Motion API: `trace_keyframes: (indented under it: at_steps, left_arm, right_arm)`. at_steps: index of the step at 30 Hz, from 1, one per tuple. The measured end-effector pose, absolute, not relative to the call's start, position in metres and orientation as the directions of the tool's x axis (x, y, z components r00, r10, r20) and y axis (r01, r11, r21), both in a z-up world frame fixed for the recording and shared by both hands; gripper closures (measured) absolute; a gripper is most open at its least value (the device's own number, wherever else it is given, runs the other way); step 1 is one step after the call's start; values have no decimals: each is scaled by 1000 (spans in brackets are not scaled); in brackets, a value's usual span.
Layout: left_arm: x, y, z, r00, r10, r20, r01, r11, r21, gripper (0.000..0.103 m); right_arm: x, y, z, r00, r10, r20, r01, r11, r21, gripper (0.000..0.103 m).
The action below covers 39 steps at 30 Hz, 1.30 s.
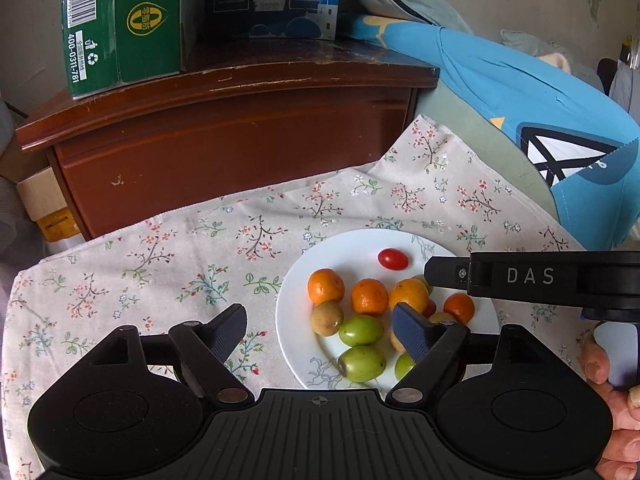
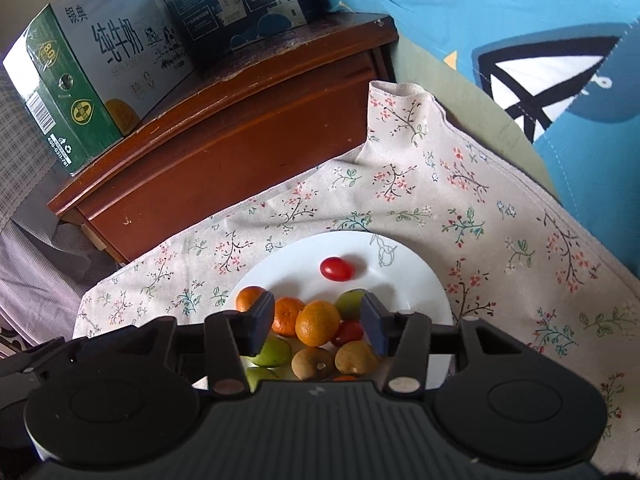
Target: Organize fruits
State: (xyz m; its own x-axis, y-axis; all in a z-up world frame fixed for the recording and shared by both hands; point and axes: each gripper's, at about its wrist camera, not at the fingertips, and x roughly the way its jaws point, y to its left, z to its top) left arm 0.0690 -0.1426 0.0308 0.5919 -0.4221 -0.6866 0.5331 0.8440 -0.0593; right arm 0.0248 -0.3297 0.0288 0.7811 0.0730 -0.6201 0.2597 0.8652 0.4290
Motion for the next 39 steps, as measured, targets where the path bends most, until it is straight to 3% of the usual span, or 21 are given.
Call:
trace_keyframes:
  at_steps: [2, 8, 21, 23, 27, 30, 39]
  left_arm:
    - [65, -140, 35, 594, -413, -690, 528, 848, -54, 15]
    - [52, -126, 48, 590, -427, -686, 537, 841, -62, 14]
    - [22, -97, 72, 612, -394, -686, 529, 849, -16, 9]
    - [18, -94, 76, 621, -379, -686, 512, 859, -10, 3]
    - [14, -90, 82, 640, -341, -688, 484, 875, 17, 2]
    - [12, -91, 81, 655, -314, -687, 473, 880, 48, 2]
    - [23, -104, 59, 631, -240, -738, 414, 908, 59, 2]
  right_arm:
    - [20, -327, 33, 782, 60, -621, 262, 872, 414, 50]
    - [5, -322, 46, 791, 28, -611, 267, 883, 386, 41]
    - [-35, -311, 51, 759, -18, -650, 314, 886, 342, 35]
    - [-41, -310, 51, 747, -27, -664, 328, 884, 333, 33]
    - [-51, -306, 50, 735, -31, -677, 341, 881, 329, 32]
    - [-56, -303, 48, 711, -48, -702, 360, 882, 304, 24]
    - [-59, -304, 43, 679, -88, -729, 401, 876, 267, 23]
